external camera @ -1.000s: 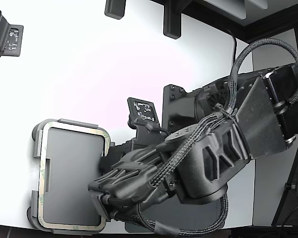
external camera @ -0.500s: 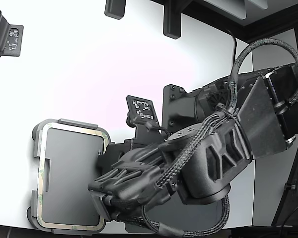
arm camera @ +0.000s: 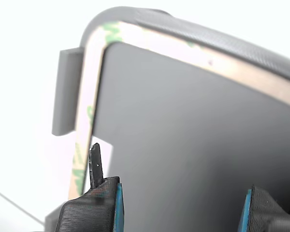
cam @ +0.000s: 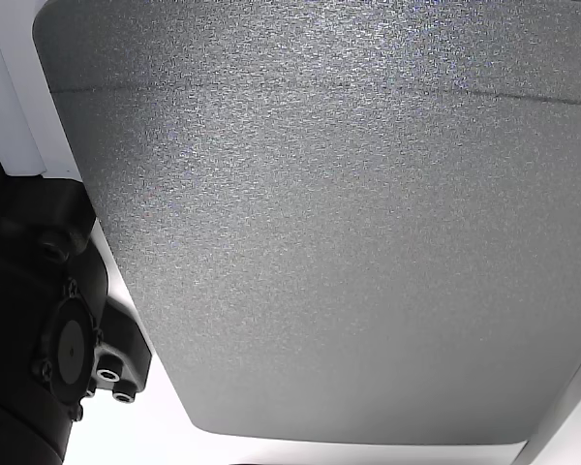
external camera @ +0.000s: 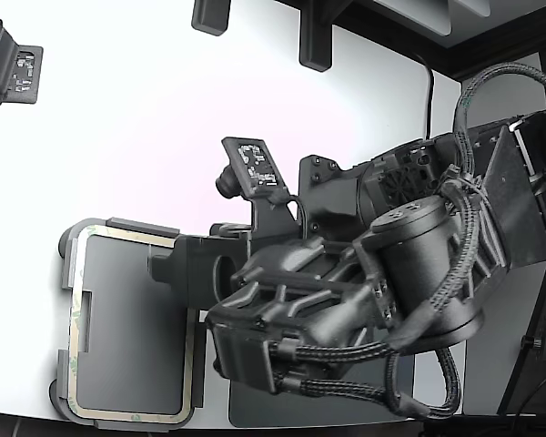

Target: Grab top frame and put it into gray box.

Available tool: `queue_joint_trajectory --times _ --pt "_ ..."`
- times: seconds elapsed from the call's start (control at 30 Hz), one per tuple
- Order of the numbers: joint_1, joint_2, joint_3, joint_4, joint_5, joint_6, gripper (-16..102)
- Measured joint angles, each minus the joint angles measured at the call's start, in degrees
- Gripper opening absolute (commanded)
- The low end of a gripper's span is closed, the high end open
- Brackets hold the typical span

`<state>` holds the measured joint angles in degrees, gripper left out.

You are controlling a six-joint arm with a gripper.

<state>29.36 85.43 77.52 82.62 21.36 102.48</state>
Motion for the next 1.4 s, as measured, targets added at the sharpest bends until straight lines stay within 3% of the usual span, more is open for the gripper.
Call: queue_joint_trajectory --times 0.13,0.23,0.33,0.47,0.6,0.73,1.0,1.1,1.4 --pt "-1.6 8.6 8.5 -7.2 6.8 -15.6 100" --pt "-4.7 17.1 16.8 -13.3 8.3 -29.8 100" --pt "-9.9 27.9 26.8 -19.8 4.9 -45.4 100" --pt "-19.0 42.2 39.3 -25.1 -4.7 -64.2 100" --pt "-27.1 55.5 50.2 -25.4 -13.2 -80.1 100" --pt "-30.8 66.6 59.5 -26.8 -16.5 -90.0 100" --pt "-31.4 82.1 74.3 -27.1 -16.7 -96.2 100" --pt "-31.4 82.6 74.9 -27.1 -18.3 -97.6 100" --pt "-31.4 82.6 74.9 -27.1 -16.3 -95.9 100"
